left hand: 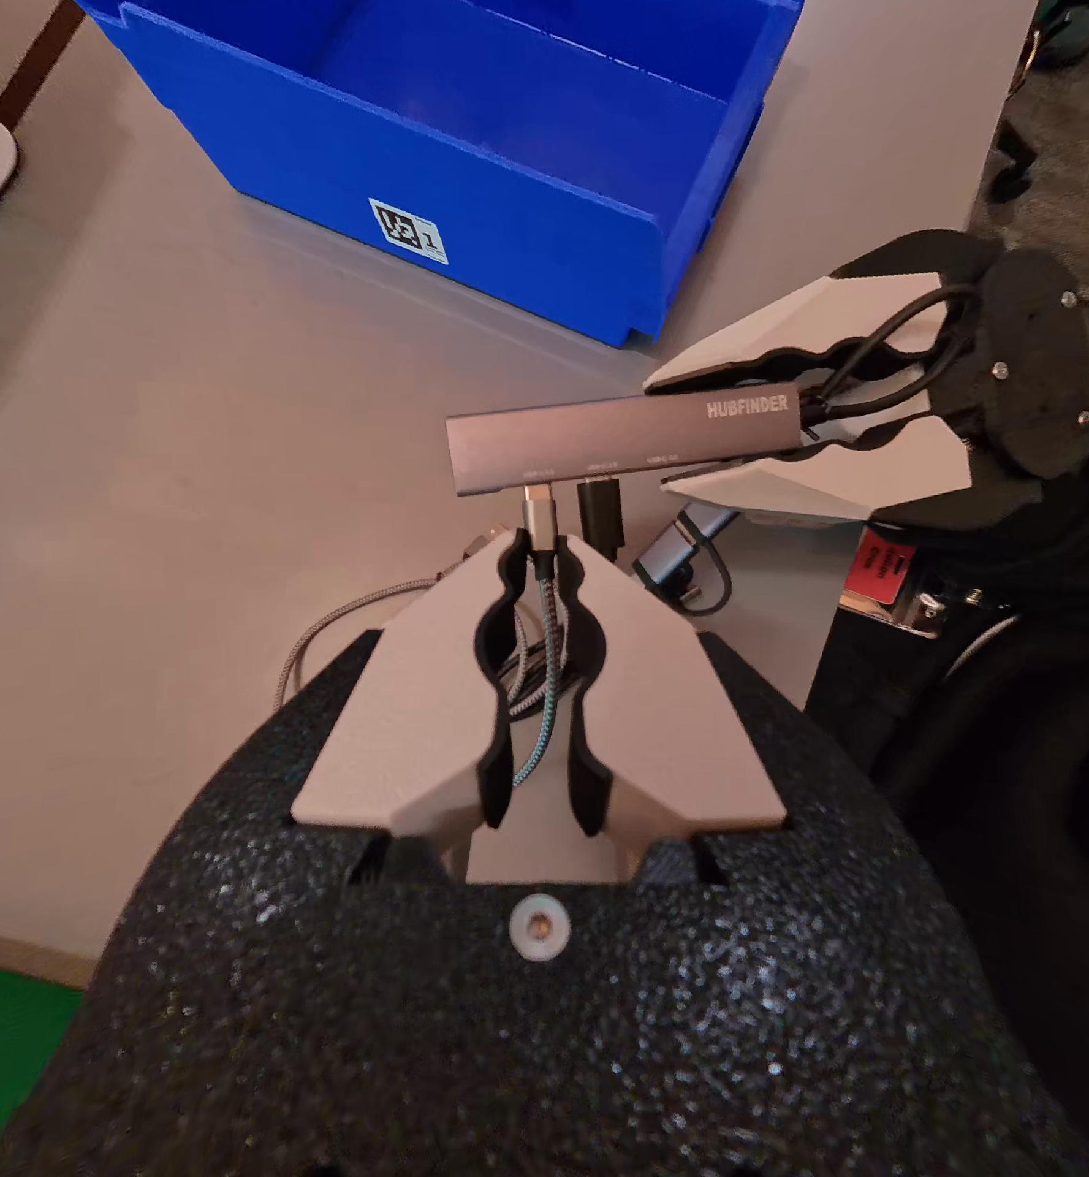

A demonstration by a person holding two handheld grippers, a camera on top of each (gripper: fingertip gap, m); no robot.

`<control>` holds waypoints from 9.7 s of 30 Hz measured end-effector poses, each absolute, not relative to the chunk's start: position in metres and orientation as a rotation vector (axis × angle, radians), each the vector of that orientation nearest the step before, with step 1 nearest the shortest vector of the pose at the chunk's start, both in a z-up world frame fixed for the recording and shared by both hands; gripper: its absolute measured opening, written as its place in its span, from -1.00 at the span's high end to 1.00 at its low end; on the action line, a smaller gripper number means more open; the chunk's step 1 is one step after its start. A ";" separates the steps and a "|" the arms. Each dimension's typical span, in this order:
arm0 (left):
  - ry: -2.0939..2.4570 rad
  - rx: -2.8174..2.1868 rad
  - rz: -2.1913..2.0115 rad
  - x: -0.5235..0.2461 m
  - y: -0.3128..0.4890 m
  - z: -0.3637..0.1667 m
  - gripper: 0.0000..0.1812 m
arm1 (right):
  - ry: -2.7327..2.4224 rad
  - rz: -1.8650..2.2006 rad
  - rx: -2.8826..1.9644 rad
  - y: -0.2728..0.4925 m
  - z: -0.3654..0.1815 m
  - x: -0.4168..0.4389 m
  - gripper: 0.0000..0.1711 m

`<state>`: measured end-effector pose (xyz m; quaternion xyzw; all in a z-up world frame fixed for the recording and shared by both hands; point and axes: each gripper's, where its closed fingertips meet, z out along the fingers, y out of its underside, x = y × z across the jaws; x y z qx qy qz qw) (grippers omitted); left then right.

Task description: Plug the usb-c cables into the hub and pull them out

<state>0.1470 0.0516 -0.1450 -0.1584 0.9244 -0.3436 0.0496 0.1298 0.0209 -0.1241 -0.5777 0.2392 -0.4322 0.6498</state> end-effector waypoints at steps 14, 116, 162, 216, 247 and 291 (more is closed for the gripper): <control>2.685 -0.490 -1.171 0.158 0.040 -0.147 0.93 | 0.736 -0.844 -1.209 0.012 -0.135 0.140 0.72; 2.492 -1.310 -2.940 0.119 0.030 -0.122 0.93 | 0.301 -0.888 -1.252 0.028 -0.116 0.103 0.74; 2.508 -0.488 -1.195 0.166 0.102 -0.208 0.66 | 0.566 -1.198 -1.381 -0.002 -0.144 0.137 0.74; 2.660 -0.947 -1.800 0.134 0.069 -0.139 1.00 | 0.452 -1.231 -1.443 0.026 -0.139 0.126 0.73; 2.061 -0.305 -1.663 0.149 0.053 -0.130 0.99 | 0.595 -1.104 -1.330 0.016 -0.134 0.132 0.73; 1.986 -0.849 -1.904 0.177 0.149 -0.175 0.53 | 1.228 -0.951 -2.378 -0.218 -0.173 0.263 0.70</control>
